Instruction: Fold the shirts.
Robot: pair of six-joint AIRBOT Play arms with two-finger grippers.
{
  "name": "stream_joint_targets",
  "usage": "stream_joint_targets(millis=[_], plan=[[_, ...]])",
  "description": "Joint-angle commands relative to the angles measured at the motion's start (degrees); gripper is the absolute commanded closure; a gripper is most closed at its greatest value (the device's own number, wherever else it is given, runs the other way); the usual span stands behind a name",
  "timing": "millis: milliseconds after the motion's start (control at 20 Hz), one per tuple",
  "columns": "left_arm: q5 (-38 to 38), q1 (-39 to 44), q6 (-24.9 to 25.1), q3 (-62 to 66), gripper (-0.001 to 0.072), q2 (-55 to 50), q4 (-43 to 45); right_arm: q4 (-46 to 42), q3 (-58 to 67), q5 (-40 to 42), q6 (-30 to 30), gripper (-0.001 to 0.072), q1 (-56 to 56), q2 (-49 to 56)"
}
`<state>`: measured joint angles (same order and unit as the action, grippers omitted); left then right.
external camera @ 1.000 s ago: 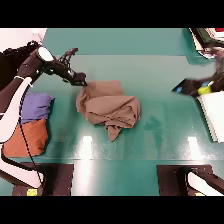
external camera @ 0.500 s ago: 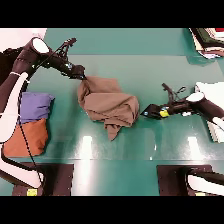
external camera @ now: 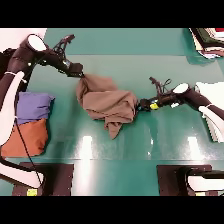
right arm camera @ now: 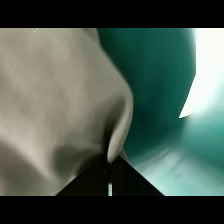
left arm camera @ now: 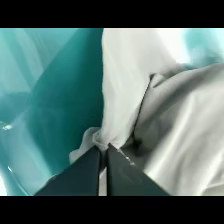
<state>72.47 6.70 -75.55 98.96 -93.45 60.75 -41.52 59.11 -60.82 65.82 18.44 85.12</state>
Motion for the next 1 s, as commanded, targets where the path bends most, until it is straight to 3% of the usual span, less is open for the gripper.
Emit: stream_joint_targets(millis=[0, 450, 600, 750, 950], plan=[[-1.7, -0.1, -1.0, 3.2, 0.0681, 6.8, 5.2, -11.4, 7.3, -3.1, 4.7, 0.0698, -3.2, -7.1], [-5.5, -0.1, -1.0, 17.3, 0.0681, 33.5, 5.0, -13.8, 30.7, -8.7, 5.2, 0.0698, -16.3, -31.6], [-10.8, -0.1, -1.3, 17.8, 0.0681, 40.7, 4.8, -13.8, 36.9, -11.1, 5.2, 0.0698, -19.1, -36.2], [-16.8, -0.1, -2.1, 18.0, 0.0681, 44.9, 4.8, -13.8, 42.2, -12.2, 5.3, 0.0698, -22.8, -38.9], [-18.4, -0.1, -2.0, 19.3, 0.0681, 45.0, 5.7, -13.6, 47.6, -17.4, 8.6, 0.0698, -27.5, -38.4]])
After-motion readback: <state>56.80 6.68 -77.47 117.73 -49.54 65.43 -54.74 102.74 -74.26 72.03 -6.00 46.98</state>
